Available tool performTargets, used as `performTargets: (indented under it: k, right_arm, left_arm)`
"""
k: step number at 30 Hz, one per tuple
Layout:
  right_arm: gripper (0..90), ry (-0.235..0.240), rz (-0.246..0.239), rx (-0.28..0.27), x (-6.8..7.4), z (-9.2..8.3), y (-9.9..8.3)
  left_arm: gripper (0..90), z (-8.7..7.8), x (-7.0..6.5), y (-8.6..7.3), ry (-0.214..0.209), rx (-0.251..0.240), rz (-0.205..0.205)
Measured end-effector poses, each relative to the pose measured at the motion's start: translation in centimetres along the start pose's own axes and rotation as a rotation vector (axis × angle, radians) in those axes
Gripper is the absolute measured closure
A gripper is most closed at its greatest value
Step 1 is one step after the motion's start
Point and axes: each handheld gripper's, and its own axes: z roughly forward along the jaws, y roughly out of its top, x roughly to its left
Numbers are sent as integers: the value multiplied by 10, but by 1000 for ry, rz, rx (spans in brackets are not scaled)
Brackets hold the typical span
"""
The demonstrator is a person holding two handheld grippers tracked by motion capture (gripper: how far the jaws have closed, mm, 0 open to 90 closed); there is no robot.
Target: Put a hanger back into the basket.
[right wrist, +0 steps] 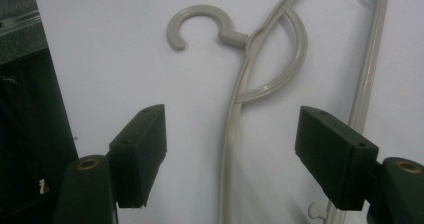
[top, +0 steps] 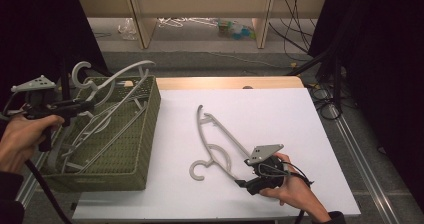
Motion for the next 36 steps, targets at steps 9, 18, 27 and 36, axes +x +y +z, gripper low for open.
performTargets:
  k: [9,18,27,36]
  right_arm:
    - [295,8,15,16,0,-1,1]
    - [296,5,2,8,-1,-2,0]
    - [296,7,6,8,0,1,-1]
    - [296,14,6,22,-1,2,-1]
  left_arm:
    - [789,11,15,-13,25,46,22]
    - [788,21,19,-20,30,85,29]
    - [789,38,17,-32,16,157,35]
    - [788,64,15,-44,21,256,27]
